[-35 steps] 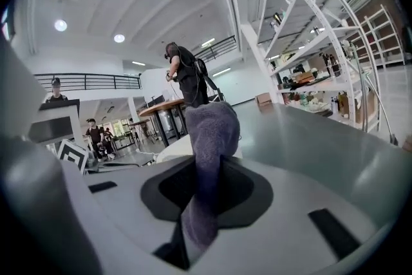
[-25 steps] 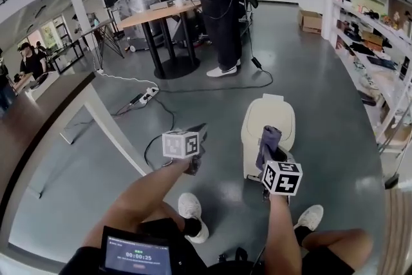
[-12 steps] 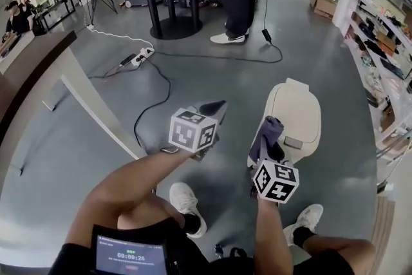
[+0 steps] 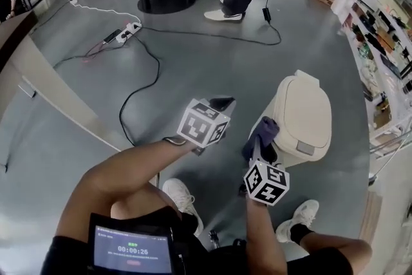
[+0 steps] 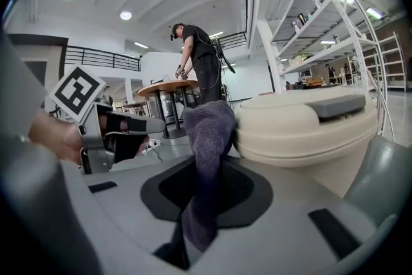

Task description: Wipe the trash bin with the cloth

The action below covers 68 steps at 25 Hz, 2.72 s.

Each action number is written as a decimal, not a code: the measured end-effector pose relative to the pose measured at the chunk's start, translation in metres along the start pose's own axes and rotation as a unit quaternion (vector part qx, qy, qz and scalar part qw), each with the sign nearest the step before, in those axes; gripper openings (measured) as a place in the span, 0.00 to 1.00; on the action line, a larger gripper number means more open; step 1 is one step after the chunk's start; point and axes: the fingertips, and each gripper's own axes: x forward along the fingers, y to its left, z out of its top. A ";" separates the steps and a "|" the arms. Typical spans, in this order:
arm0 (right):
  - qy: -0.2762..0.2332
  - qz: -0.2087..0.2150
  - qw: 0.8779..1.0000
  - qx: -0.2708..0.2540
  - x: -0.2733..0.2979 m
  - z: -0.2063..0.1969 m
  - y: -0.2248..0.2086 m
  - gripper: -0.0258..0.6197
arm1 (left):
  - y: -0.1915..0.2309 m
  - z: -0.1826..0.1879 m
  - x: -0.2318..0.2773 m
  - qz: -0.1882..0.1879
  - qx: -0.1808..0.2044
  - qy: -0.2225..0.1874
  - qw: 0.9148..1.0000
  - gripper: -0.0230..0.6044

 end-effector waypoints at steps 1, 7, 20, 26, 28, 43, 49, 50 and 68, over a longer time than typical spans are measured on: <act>0.003 -0.001 1.000 0.009 0.004 -0.004 0.000 0.16 | 0.002 -0.004 0.007 -0.004 0.001 0.006 1.000 0.03; -0.002 -0.017 0.997 0.077 0.023 -0.022 0.000 0.16 | 0.003 -0.011 0.040 -0.033 -0.029 0.013 0.999 0.03; -0.032 -0.086 0.985 0.147 0.047 -0.048 -0.028 0.16 | 0.033 -0.064 0.080 -0.034 -0.055 0.057 0.996 0.03; -0.014 -0.101 0.981 0.165 0.052 -0.070 -0.040 0.16 | 0.018 -0.075 0.092 -0.053 -0.021 0.064 0.996 0.03; -0.009 -0.106 0.979 0.172 0.054 -0.077 -0.042 0.16 | 0.015 -0.076 0.096 -0.059 -0.014 0.066 0.996 0.03; 0.076 -0.137 0.957 0.244 0.079 -0.178 -0.072 0.16 | 0.010 -0.108 0.110 -0.082 0.006 0.100 0.992 0.03; 0.101 -0.152 0.949 0.258 0.088 -0.205 -0.080 0.16 | 0.014 -0.113 0.107 -0.081 -0.006 0.111 0.991 0.03; 0.106 -0.155 0.947 0.260 0.089 -0.210 -0.082 0.16 | 0.011 -0.114 0.108 -0.084 -0.001 0.111 0.990 0.03; 0.077 -0.097 0.962 0.245 0.079 -0.165 -0.033 0.16 | 0.020 -0.097 0.112 -0.077 0.007 0.089 0.993 0.03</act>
